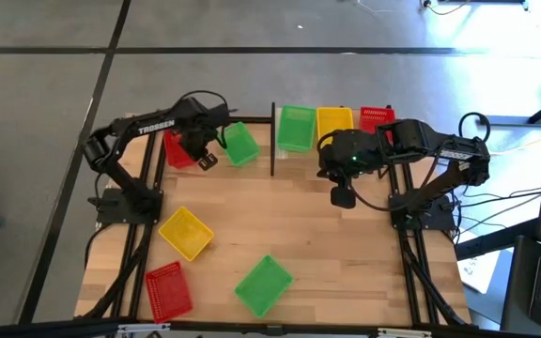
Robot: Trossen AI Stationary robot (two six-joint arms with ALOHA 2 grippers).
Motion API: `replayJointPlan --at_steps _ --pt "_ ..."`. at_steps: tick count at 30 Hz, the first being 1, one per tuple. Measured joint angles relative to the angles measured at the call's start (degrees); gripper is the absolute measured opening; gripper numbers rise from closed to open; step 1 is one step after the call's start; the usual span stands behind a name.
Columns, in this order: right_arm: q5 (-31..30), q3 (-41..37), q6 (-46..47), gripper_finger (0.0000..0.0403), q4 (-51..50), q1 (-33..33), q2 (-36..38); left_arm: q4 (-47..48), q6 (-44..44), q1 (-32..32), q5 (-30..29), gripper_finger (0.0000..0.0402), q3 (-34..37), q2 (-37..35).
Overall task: Stack baskets on shelf by color
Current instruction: Stack the top red bin on the red bin on the shelf
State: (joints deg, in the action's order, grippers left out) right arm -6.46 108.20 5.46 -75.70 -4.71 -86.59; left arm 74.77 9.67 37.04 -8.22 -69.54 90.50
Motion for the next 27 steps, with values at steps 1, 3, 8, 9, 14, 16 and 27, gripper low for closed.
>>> replayJointPlan --at_steps 1,3,8,9,14,16,27 --pt "0.0 0.0 0.0 0.0000 0.0 0.0 0.0 -1.1 -0.5 0.0 0.0 0.0081 0.9 0.0" --pt "0.0 0.0 0.0 0.0000 0.0 0.0 0.0 -3.5 -1.3 0.0 0.0 0.0080 2.8 0.0" --pt "0.0 0.0 0.0 0.0000 0.0 0.0 0.0 -8.6 -2.9 0.0 -1.2 0.0080 6.4 0.0" --pt "0.0 0.0 0.0 0.0000 0.0 0.0 0.0 -8.8 -3.7 0.0 -2.3 0.0080 6.7 0.0" --pt "0.0 0.0 0.2 0.0000 0.0 0.0 0.0 -10.5 -4.3 0.2 -4.8 0.0080 7.3 -0.1" --pt "0.0 0.0 0.3 0.0000 0.0 0.0 0.0 -11.2 -4.3 0.4 -4.7 0.0080 7.7 -0.1" --pt "0.4 0.0 0.5 0.0000 0.0 0.0 0.0 -16.9 -2.9 0.9 -4.7 0.0080 14.4 -0.1"
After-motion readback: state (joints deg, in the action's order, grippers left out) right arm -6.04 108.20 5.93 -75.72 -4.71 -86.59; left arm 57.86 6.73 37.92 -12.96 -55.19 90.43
